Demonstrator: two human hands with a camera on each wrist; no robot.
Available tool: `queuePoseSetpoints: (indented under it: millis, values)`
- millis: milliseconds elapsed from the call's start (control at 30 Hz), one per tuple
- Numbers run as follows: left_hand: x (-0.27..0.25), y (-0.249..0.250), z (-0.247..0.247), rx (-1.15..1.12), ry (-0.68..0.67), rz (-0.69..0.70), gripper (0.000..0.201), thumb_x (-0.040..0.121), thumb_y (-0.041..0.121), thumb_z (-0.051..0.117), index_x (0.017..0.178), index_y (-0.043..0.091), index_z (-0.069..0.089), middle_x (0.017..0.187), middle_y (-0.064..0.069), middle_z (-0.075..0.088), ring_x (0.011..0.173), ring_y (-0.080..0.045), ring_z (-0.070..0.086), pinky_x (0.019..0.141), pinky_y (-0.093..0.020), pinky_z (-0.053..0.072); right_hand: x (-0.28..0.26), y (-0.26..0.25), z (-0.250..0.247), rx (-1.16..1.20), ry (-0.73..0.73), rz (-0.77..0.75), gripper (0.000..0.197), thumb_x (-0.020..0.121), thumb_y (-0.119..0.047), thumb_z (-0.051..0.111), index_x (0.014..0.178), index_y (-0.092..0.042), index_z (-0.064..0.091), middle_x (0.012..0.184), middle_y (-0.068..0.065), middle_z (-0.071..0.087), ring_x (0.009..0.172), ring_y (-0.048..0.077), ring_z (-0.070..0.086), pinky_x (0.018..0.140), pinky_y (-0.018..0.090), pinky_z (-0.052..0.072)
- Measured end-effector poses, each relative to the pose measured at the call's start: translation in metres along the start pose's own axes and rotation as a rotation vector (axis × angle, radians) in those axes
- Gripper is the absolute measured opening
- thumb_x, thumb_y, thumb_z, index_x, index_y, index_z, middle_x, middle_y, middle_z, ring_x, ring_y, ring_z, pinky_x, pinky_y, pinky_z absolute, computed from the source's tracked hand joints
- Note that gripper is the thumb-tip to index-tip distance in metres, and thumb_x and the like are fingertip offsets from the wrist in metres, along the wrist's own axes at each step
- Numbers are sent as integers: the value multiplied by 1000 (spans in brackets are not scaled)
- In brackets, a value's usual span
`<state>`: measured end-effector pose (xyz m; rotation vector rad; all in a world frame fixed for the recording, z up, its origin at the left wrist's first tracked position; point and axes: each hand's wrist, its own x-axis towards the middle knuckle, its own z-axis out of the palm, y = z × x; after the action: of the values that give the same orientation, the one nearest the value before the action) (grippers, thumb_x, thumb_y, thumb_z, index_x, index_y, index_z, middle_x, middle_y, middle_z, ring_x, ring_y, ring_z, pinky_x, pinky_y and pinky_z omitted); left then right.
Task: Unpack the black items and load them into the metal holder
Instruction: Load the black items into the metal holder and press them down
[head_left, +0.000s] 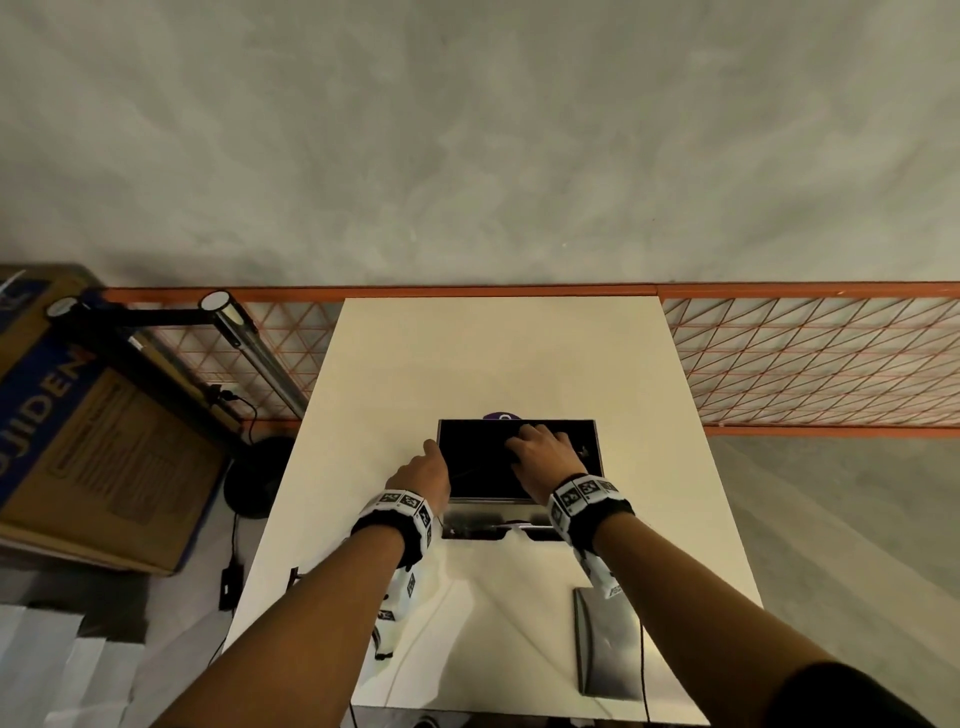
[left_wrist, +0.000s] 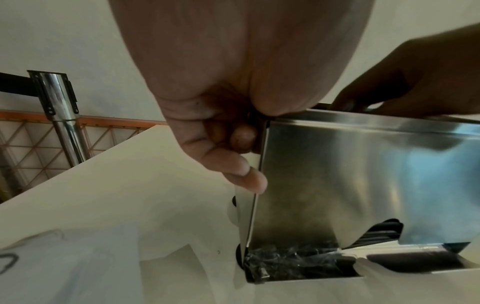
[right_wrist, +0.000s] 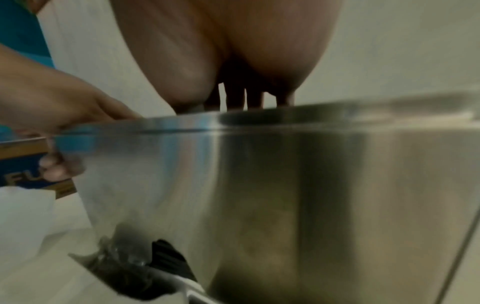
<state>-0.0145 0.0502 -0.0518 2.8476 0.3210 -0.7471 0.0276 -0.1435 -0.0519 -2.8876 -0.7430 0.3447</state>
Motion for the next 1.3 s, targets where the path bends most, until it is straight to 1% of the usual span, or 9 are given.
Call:
queuePoseSetpoints:
  millis: [100, 233, 333, 400, 467, 567, 667, 833, 1300]
  values:
    - [2, -3, 3, -14, 22, 23, 52, 101, 11, 47, 146, 1, 23, 125, -25, 62, 109, -44, 63, 80, -45, 46, -2, 0, 7, -66, -3, 17, 27, 96, -21, 49, 117, -24, 66, 113, 5, 57, 113, 30, 51, 94, 49, 38]
    - [3, -7, 5, -46, 62, 38, 37, 106, 20, 40, 137, 4, 30, 116, -21, 65, 100, -43, 65, 72, -43, 44, -5, -1, 10, -27, 0, -5, 26, 97, -26, 51, 117, -25, 68, 113, 3, 57, 113, 28, 51, 92, 45, 38]
    - [3, -5, 6, -38, 65, 36, 36, 105, 17, 41, 137, 3, 31, 115, -21, 65, 100, -43, 65, 71, -43, 43, -11, 1, 6, 72, 136, 3, 29, 95, -33, 53, 120, -24, 66, 116, 4, 56, 113, 28, 49, 89, 45, 38]
    - [2, -5, 5, -19, 58, 35, 42, 103, 12, 44, 140, 2, 28, 117, -22, 64, 101, -43, 65, 72, -43, 43, -18, 8, 0, 152, 318, 146, 26, 92, -26, 53, 114, -19, 64, 114, 7, 55, 109, 31, 50, 86, 45, 41]
    - [0, -4, 5, -15, 52, 33, 45, 101, 10, 45, 141, 1, 27, 118, -23, 64, 103, -43, 65, 74, -43, 43, -24, 21, -6, 182, 382, 353, 32, 89, -17, 51, 120, -16, 59, 120, 10, 50, 110, 33, 48, 88, 49, 42]
    - [0, -3, 3, -18, 58, 30, 46, 101, 10, 45, 142, 0, 27, 121, -24, 63, 106, -43, 64, 77, -44, 44, -29, 37, -11, 343, 260, 596, 49, 89, -8, 45, 138, -11, 40, 133, 16, 40, 118, 39, 46, 90, 53, 42]
    - [-1, -2, 5, -29, 77, 28, 46, 101, 10, 44, 142, 0, 28, 120, -23, 64, 106, -43, 65, 77, -44, 44, -29, 45, -8, 541, 65, 716, 43, 96, -10, 37, 139, -7, 32, 130, 25, 50, 112, 46, 55, 81, 44, 41]
    - [-8, -5, 14, -114, 120, 20, 31, 102, 10, 40, 132, 4, 35, 113, -21, 66, 100, -43, 65, 77, -44, 46, -37, 51, 4, 486, 49, 649, 20, 100, -12, 33, 118, -3, 37, 111, 30, 61, 98, 46, 60, 70, 42, 39]
    - [9, -4, 6, -27, 140, 26, 45, 102, 11, 46, 143, -1, 32, 119, -22, 65, 104, -42, 66, 74, -43, 46, -22, 54, 0, 473, 58, 629, 21, 97, -11, 36, 116, -4, 39, 110, 29, 62, 97, 46, 61, 70, 42, 41]
